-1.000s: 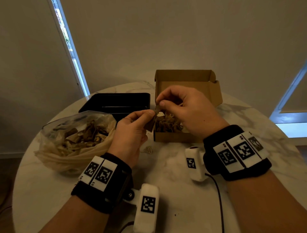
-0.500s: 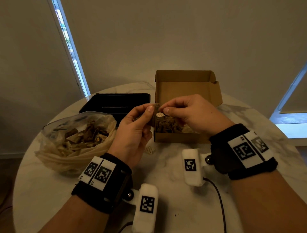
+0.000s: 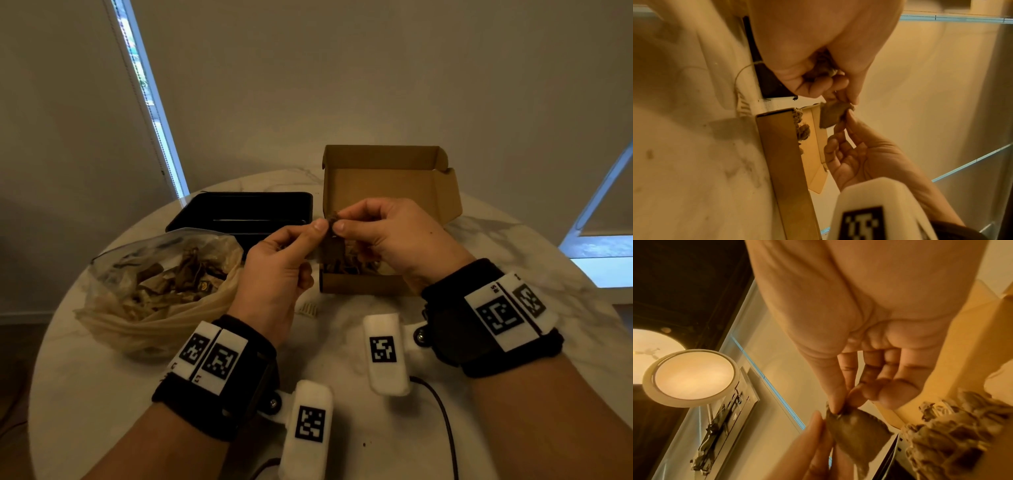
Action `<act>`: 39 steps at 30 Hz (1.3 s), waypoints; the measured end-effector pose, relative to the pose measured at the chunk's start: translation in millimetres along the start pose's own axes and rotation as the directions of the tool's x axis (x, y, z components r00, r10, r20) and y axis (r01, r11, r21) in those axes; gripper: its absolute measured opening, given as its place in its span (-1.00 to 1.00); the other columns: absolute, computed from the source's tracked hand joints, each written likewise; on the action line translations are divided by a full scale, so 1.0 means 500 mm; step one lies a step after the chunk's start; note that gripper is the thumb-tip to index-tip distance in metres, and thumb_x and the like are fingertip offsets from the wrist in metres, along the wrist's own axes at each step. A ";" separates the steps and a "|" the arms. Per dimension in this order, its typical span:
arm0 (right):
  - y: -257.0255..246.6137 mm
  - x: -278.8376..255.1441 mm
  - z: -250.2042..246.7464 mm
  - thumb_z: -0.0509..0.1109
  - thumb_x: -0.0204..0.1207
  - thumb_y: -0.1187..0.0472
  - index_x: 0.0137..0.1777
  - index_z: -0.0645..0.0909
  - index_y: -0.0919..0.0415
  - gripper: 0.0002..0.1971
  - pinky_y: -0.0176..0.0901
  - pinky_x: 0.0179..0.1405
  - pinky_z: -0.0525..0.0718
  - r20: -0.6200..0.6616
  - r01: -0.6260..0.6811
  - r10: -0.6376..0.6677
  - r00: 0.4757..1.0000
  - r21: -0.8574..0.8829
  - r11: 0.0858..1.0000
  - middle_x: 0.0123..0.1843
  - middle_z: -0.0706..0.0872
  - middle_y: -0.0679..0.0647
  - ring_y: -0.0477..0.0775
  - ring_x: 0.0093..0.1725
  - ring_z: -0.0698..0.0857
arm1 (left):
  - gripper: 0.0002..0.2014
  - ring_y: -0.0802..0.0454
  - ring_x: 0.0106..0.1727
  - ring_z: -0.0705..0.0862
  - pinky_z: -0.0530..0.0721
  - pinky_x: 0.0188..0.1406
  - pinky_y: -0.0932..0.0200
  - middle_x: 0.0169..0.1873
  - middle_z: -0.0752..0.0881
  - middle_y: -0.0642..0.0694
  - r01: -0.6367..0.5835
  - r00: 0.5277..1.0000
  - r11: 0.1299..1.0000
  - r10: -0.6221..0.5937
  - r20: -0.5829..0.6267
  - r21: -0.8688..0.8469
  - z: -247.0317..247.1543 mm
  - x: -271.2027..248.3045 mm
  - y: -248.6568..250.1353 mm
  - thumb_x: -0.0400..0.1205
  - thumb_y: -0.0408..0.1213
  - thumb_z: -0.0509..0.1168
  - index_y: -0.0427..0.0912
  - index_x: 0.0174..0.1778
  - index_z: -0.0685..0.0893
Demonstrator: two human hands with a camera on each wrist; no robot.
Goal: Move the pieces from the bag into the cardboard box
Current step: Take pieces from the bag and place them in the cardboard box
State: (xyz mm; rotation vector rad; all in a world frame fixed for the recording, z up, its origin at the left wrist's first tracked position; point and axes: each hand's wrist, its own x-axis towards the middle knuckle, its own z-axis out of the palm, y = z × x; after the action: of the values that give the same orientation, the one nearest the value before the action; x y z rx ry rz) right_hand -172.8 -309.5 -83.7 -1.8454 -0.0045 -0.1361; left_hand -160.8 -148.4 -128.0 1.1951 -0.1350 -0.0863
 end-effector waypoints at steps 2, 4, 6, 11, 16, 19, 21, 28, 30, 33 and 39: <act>0.001 0.006 -0.004 0.51 0.61 0.11 -0.03 0.75 0.00 -0.98 -0.03 -0.01 0.76 -0.039 -0.004 0.001 0.999 -0.079 0.997 -0.06 0.81 0.00 -0.01 -0.04 0.75 | -0.86 0.19 -0.48 0.41 0.40 -0.46 0.31 -0.14 0.79 -0.05 0.016 1.000 1.000 -0.016 0.027 0.012 0.002 -0.002 0.001 0.62 -0.14 0.48 -0.11 -0.02 0.85; 0.003 0.014 -0.013 0.48 0.64 0.10 -0.05 0.70 -0.04 -0.96 0.08 0.09 0.80 -0.090 -0.026 0.012 0.996 -0.159 0.987 0.01 0.79 0.03 0.07 0.06 0.77 | -0.83 0.19 -0.47 0.41 0.41 -0.46 0.33 -0.06 0.85 -0.05 0.021 1.000 1.000 -0.021 0.021 0.017 0.004 0.000 0.000 0.64 -0.16 0.47 -0.14 0.06 0.85; 0.006 0.026 -0.029 0.45 0.67 0.14 -0.05 0.67 -0.02 -0.94 0.03 0.01 0.82 -0.165 -0.055 0.033 0.986 -0.132 0.990 0.07 0.79 0.08 0.10 0.07 0.79 | -0.84 0.19 -0.47 0.44 0.44 -0.44 0.31 -0.07 0.85 -0.04 0.019 1.000 1.000 -0.019 -0.015 0.021 0.001 0.006 -0.005 0.64 -0.23 0.46 -0.13 0.11 0.83; -0.006 0.064 -0.051 0.48 0.64 0.22 -0.04 0.63 0.02 -0.91 -0.08 -0.03 0.81 -0.313 -0.118 0.067 0.947 -0.150 0.982 0.07 0.75 0.07 0.05 0.05 0.77 | -0.81 0.24 -0.53 0.46 0.46 -0.46 0.31 -0.22 0.72 -0.07 0.083 0.993 0.986 -0.069 -0.101 0.145 -0.013 0.026 -0.031 0.65 -0.44 0.43 -0.19 0.16 0.78; -0.031 0.104 -0.011 0.50 0.61 0.25 -0.04 0.72 0.19 -0.97 0.15 0.26 0.76 -0.194 -0.220 0.158 0.968 -0.356 0.908 0.05 0.80 0.17 0.17 0.13 0.77 | -0.75 0.26 -0.59 0.49 0.45 -0.58 0.32 -0.22 0.68 -0.10 0.154 0.988 0.946 -0.144 -0.054 0.286 -0.020 0.029 -0.047 0.63 -0.43 0.46 -0.12 0.20 0.74; -0.036 0.122 0.011 0.51 0.61 0.25 0.12 0.76 0.39 -0.80 0.16 0.31 0.74 -0.121 -0.277 0.250 0.961 -0.488 0.827 0.06 0.83 0.23 0.23 0.09 0.80 | -0.74 0.21 -0.59 0.47 0.46 -0.59 0.28 -0.15 0.70 -0.22 0.169 0.986 0.938 -0.161 -0.049 0.304 -0.019 0.029 -0.047 0.64 -0.44 0.45 -0.12 0.21 0.72; -0.031 0.130 0.017 0.55 0.58 0.23 0.16 0.76 0.39 -0.75 0.19 0.31 0.74 -0.124 -0.301 0.283 0.951 -0.583 0.755 0.10 0.84 0.25 0.25 0.14 0.81 | -0.74 0.21 -0.58 0.47 0.46 -0.59 0.29 -0.12 0.69 -0.25 0.172 0.985 0.935 -0.166 -0.049 0.309 -0.018 0.029 -0.044 0.64 -0.45 0.45 -0.12 0.21 0.72; -0.030 0.101 0.019 0.33 0.73 -0.01 0.16 0.79 0.22 -0.68 -0.06 -0.06 0.74 -0.062 -0.161 0.165 0.984 -0.691 0.705 0.09 0.80 0.20 0.13 -0.01 0.75 | -0.81 0.19 -0.54 0.52 0.49 -0.53 0.28 -0.13 0.74 -0.18 0.176 0.984 0.941 -0.168 -0.052 0.288 -0.016 0.026 -0.041 0.67 -0.33 0.45 -0.10 0.19 0.72; -0.033 0.091 0.026 0.27 0.75 -0.08 0.23 0.75 0.20 -0.61 -0.12 -0.14 0.68 -0.021 -0.152 0.203 0.979 -0.737 0.659 0.11 0.78 0.20 0.10 -0.03 0.73 | -0.82 0.22 -0.56 0.49 0.46 -0.52 0.27 -0.30 0.66 -0.03 0.189 0.981 0.964 -0.177 -0.078 0.187 -0.007 0.022 -0.028 0.72 -0.14 0.39 -0.10 0.18 0.72; -0.046 0.070 0.020 0.28 0.74 -0.11 0.15 0.80 0.12 -0.63 -0.21 -0.22 0.61 -0.017 -0.117 0.146 0.989 -0.691 0.713 0.06 0.81 0.12 0.03 -0.03 0.75 | -0.64 0.19 -0.52 0.43 0.42 -0.49 0.25 -0.34 0.55 0.00 0.226 0.967 0.974 -0.226 -0.115 -0.011 0.000 0.022 -0.007 0.78 0.09 0.23 -0.12 0.24 0.69; -0.049 0.001 0.049 0.40 0.68 -0.06 -0.02 0.81 -0.12 -0.84 -0.17 -0.11 0.70 0.145 0.186 -0.140 0.980 -0.384 0.904 -0.11 0.84 -0.16 -0.26 -0.11 0.77 | -0.24 0.12 -0.50 0.39 0.34 -0.50 0.20 -0.30 0.71 -0.06 0.221 0.970 0.945 -0.239 -0.047 -0.241 0.000 0.022 -0.002 0.68 0.45 -0.04 -0.09 0.48 0.59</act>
State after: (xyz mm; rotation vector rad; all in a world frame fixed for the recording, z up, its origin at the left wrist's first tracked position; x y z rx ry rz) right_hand -171.7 -279.1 -66.7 -2.2572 -0.2279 -0.1571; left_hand -150.0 -150.4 -128.3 0.9716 0.0817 -0.2554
